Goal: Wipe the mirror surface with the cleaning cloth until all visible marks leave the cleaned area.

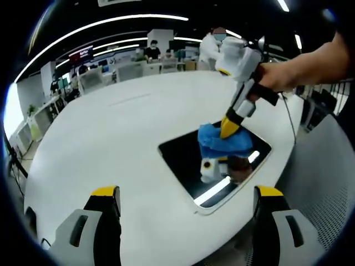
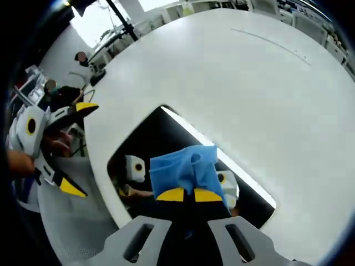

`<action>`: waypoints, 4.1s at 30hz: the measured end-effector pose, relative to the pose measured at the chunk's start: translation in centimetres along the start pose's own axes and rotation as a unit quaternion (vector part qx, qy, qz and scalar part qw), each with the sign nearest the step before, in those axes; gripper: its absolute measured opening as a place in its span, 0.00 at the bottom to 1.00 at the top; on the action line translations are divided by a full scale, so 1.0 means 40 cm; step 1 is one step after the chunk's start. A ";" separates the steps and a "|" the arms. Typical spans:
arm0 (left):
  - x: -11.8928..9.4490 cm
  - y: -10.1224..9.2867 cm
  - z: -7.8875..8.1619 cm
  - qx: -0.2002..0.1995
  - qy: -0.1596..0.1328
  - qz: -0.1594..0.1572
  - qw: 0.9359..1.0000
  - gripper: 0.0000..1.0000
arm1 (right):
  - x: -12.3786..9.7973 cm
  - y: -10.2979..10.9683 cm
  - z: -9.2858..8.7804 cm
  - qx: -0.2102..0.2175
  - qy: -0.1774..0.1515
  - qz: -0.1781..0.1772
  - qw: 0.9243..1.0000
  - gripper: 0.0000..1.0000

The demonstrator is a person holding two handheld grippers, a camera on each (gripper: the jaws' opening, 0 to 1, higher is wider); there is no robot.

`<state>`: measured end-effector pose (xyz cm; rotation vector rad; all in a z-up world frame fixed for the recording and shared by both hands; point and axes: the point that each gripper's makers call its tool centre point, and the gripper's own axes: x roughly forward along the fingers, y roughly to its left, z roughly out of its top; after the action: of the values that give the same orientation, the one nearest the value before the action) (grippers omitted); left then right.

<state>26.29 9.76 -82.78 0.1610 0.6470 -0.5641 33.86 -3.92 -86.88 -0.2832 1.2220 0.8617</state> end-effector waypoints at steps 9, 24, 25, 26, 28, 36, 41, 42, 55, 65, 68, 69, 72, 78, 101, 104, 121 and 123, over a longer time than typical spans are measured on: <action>-0.001 0.000 -0.002 -0.005 -0.001 -0.002 1.000 1.00 | 0.002 -0.025 0.026 0.000 -0.007 -0.019 1.000 0.00; -0.004 0.019 -0.011 -0.006 0.005 0.011 1.000 1.00 | 0.014 -0.048 0.064 0.009 -0.006 -0.027 1.000 0.00; -0.005 0.025 -0.006 -0.026 -0.001 0.017 1.000 1.00 | 0.014 -0.049 0.064 0.010 -0.005 -0.026 1.000 0.00; -0.005 0.025 0.003 -0.042 -0.011 0.018 0.999 1.00 | 0.014 -0.050 0.065 0.010 -0.004 -0.024 1.000 0.00; -0.006 0.015 0.017 -0.025 -0.014 0.015 0.999 1.00 | 0.014 -0.053 0.064 0.017 -0.005 -0.014 1.000 0.00; 0.001 -0.010 0.019 -0.003 -0.007 0.000 1.000 1.00 | 0.010 -0.048 0.061 0.011 -0.016 -0.017 1.000 0.00; 0.000 -0.010 0.018 -0.003 -0.006 0.001 1.000 1.00 | 0.011 -0.046 0.061 0.010 -0.015 -0.018 1.000 0.00; 0.000 -0.011 0.017 -0.003 -0.005 0.001 1.000 1.00 | 0.011 -0.046 0.061 0.009 -0.015 -0.018 1.000 0.00; 0.001 -0.007 0.010 0.000 0.003 0.004 1.000 1.00 | 0.012 -0.046 0.061 0.008 -0.017 -0.018 1.000 0.00; 0.000 0.007 0.009 -0.017 0.005 0.020 1.000 1.00 | 0.012 -0.049 0.062 0.011 -0.013 -0.011 1.000 0.00; 0.002 0.007 0.002 -0.013 0.010 0.019 1.000 1.00 | 0.011 -0.051 0.062 0.016 -0.013 -0.005 1.000 0.00; 0.002 0.004 0.001 -0.009 0.014 0.017 1.000 1.00 | 0.011 -0.050 0.062 0.016 -0.013 -0.005 1.000 0.00; 0.002 0.004 0.005 0.003 0.013 0.018 1.000 1.00 | 0.011 -0.048 0.062 0.014 -0.013 -0.002 1.000 0.00; -0.004 0.023 -0.008 0.007 0.024 0.035 0.999 1.00 | 0.010 -0.048 0.061 0.013 -0.019 0.002 1.000 0.00; -0.016 0.076 -0.026 0.040 0.030 0.077 0.996 1.00 | -0.034 -0.122 0.004 0.036 -0.018 0.011 0.999 0.00; -0.019 0.082 -0.016 0.043 0.024 0.084 0.995 0.99 | -0.045 -0.134 -0.016 0.044 -0.023 0.008 0.999 0.00; -0.014 0.071 -0.014 0.054 0.008 0.063 0.997 0.99 | -0.041 -0.125 -0.012 0.028 -0.023 -0.046 0.998 0.00; -0.013 0.067 -0.010 0.055 0.005 0.060 0.997 1.00 | -0.043 -0.112 -0.022 0.017 -0.025 -0.060 0.998 0.00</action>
<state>27.18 12.36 -82.86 0.3042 0.6113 -0.4839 36.29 -8.16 -86.77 -0.3037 1.1593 0.7394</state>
